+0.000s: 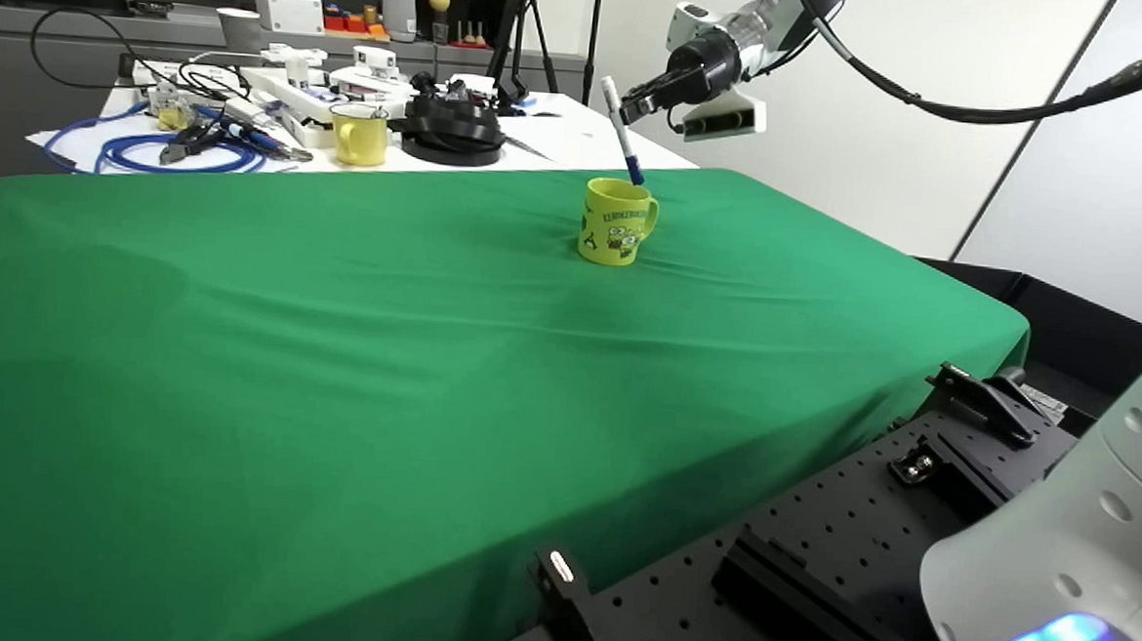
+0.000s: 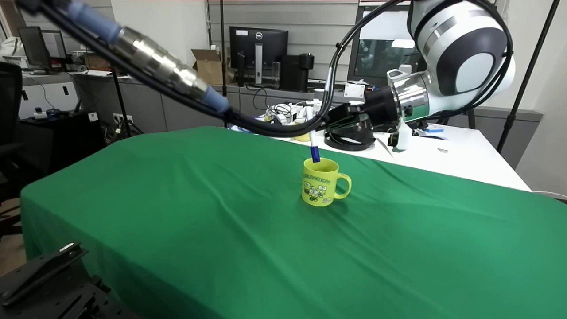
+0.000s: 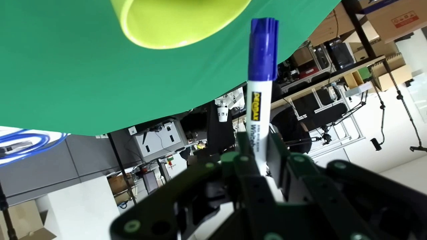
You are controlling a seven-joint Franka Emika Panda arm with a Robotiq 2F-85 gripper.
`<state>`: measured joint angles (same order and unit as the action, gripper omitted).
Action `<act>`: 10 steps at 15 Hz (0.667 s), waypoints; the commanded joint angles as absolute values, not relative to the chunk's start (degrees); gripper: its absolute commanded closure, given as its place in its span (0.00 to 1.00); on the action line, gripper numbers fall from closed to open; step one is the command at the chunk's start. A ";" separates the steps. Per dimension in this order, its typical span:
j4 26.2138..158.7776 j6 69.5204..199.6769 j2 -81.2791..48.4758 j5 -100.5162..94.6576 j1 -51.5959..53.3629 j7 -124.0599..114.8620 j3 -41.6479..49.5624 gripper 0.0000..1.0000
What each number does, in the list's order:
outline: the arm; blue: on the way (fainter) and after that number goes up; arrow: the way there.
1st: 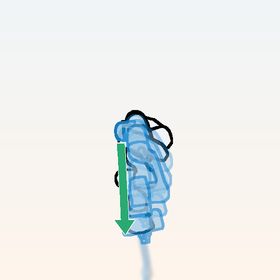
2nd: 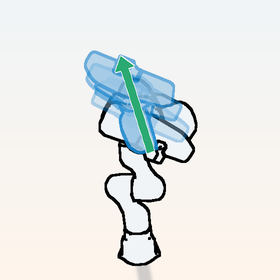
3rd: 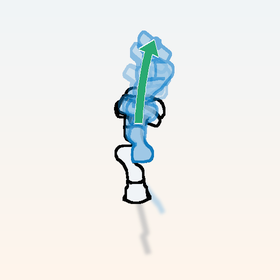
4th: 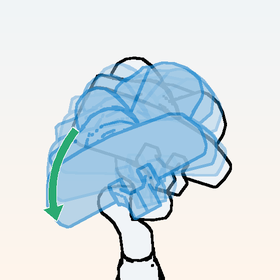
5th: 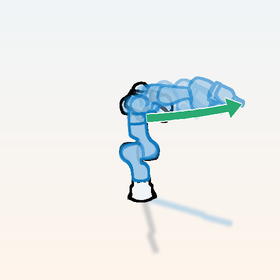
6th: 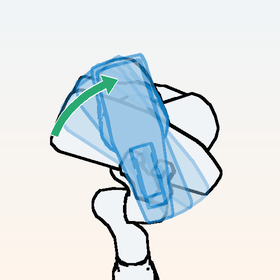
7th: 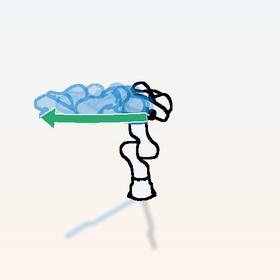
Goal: Put the marker in the mug
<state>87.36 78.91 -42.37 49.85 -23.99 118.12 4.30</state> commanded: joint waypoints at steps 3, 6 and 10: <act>80.67 76.71 -43.48 49.68 -24.98 117.24 4.93 0.96; 79.31 76.98 -44.56 49.34 -25.68 120.68 4.49 0.96; 77.38 75.11 -47.12 50.96 -27.13 124.88 3.41 0.96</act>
